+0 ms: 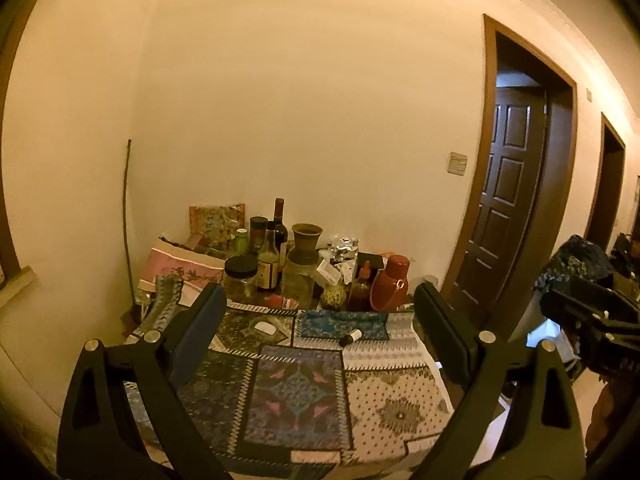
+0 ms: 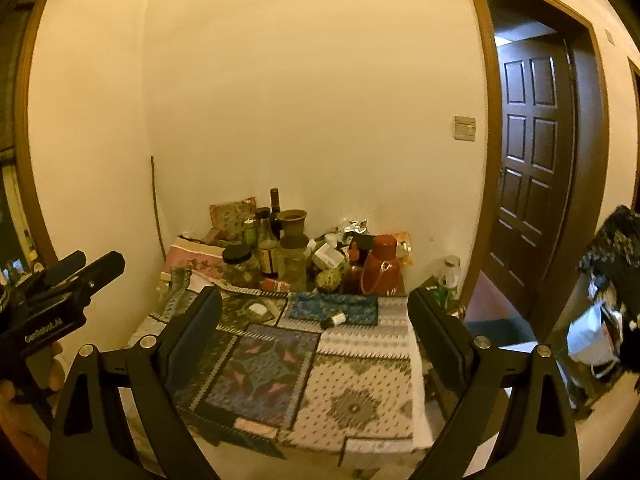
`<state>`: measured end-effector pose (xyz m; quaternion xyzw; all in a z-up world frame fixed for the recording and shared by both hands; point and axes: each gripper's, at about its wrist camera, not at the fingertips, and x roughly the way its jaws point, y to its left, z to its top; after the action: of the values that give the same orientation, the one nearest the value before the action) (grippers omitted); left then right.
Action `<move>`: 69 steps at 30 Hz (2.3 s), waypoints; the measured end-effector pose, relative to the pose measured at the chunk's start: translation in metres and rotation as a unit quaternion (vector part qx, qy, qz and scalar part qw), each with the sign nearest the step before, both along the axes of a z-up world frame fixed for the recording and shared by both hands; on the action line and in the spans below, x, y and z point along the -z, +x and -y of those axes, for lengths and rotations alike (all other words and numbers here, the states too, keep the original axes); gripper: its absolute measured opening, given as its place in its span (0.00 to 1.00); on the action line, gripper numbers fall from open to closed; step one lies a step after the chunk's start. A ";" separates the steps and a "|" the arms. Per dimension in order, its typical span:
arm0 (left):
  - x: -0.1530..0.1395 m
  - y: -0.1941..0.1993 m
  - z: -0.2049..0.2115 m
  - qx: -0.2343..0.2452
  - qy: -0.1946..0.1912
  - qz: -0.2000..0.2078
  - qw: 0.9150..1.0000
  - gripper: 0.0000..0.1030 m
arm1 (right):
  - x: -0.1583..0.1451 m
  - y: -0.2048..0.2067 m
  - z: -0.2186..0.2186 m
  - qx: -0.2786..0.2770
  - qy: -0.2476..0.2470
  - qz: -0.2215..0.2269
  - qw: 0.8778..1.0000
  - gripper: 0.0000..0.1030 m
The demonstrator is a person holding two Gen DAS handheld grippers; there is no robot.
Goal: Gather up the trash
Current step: 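Move both open tools toward the small dark bottle and clear plastic container, then grasp the small dark bottle with the right tool while the left tool grasps the clear plastic container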
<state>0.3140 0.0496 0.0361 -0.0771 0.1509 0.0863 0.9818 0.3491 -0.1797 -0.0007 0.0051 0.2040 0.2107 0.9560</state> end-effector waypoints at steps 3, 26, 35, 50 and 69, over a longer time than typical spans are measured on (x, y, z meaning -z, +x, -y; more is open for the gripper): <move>0.003 0.018 0.006 -0.009 -0.002 -0.005 1.000 0.92 | 0.004 0.019 0.007 -0.015 0.003 -0.004 1.000 0.90; 0.079 0.222 -0.142 -0.044 -0.024 -0.123 0.991 0.92 | 0.069 0.194 -0.062 0.019 0.019 -0.137 0.990 0.90; 0.158 0.330 -0.215 0.030 -0.038 -0.228 0.972 0.78 | 0.152 0.281 -0.109 0.091 0.004 -0.253 0.963 0.90; 0.315 0.410 -0.252 0.121 -0.068 -0.398 0.907 0.27 | 0.313 0.374 -0.129 0.199 0.057 -0.438 0.875 0.49; 0.356 0.434 -0.233 0.143 -0.045 -0.427 0.892 0.01 | 0.328 0.394 -0.166 0.209 -0.065 -0.400 0.890 0.25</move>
<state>0.7479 0.2823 -0.3199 -0.0547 0.5686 -0.0378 0.8199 0.7428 -0.0140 -0.3291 0.0693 0.5769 -0.0279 0.8134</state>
